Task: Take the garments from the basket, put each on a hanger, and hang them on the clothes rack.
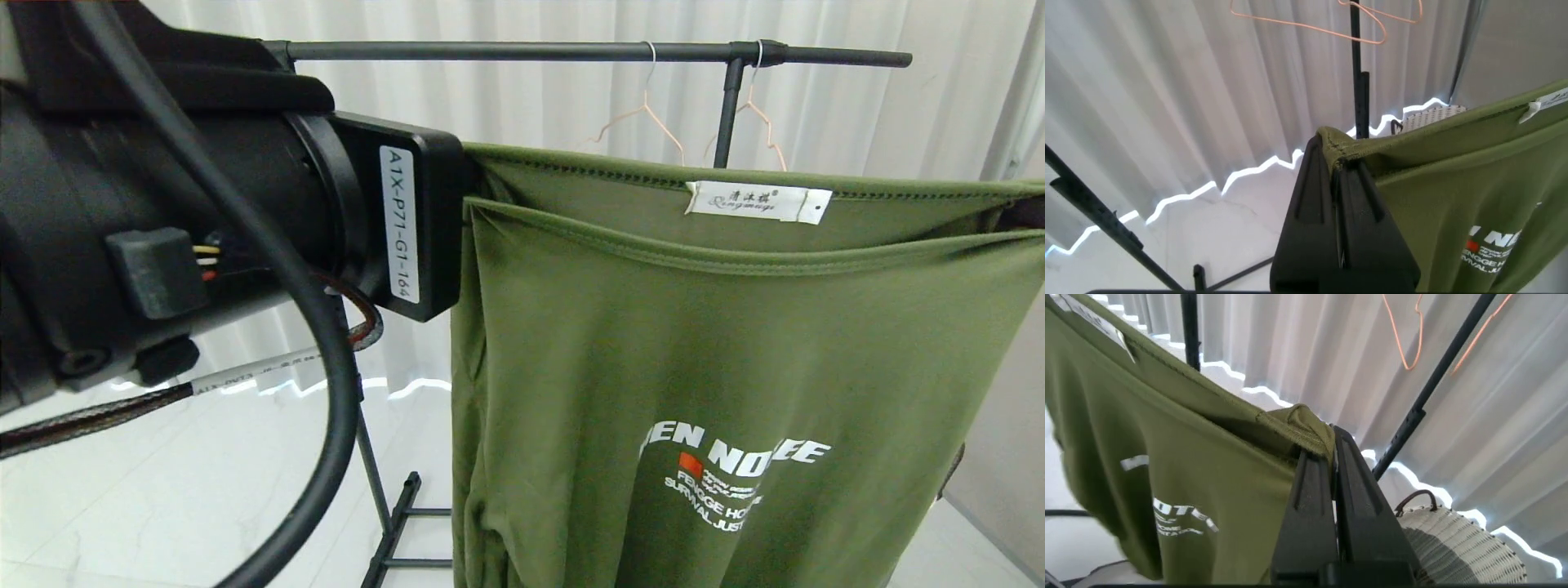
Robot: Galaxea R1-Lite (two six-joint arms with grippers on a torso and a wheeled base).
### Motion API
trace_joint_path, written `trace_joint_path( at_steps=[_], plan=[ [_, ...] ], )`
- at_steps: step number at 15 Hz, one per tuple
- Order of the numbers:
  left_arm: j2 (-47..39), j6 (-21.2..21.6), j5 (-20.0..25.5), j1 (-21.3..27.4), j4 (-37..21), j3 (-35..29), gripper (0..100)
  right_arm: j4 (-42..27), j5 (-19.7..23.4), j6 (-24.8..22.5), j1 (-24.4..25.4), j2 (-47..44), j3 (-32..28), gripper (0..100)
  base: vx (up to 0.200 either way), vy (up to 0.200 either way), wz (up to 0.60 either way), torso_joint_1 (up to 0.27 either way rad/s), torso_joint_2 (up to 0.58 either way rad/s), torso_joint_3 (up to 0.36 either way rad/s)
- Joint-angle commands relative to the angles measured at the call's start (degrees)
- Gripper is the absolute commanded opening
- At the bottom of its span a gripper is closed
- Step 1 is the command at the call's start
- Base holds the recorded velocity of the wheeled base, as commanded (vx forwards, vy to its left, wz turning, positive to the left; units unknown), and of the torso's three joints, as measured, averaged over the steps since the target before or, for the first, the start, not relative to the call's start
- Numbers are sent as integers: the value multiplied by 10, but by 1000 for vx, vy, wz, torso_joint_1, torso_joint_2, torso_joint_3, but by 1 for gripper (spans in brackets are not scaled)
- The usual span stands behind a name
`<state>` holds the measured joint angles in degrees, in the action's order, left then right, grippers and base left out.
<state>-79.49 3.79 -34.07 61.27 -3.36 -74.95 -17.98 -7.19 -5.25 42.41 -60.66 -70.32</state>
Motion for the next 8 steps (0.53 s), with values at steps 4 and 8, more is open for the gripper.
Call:
trace_joint_path(
  at_steps=[4,8],
  plan=[
    [17,1,0,0,-1,6,0,1,0,0,2,0,3,0,0,0,0,0,0,0],
    [20,3,1,0,-1,12,0,12,1,0,2,-10,-8,0,0,0,0,0,0,0]
  ],
)
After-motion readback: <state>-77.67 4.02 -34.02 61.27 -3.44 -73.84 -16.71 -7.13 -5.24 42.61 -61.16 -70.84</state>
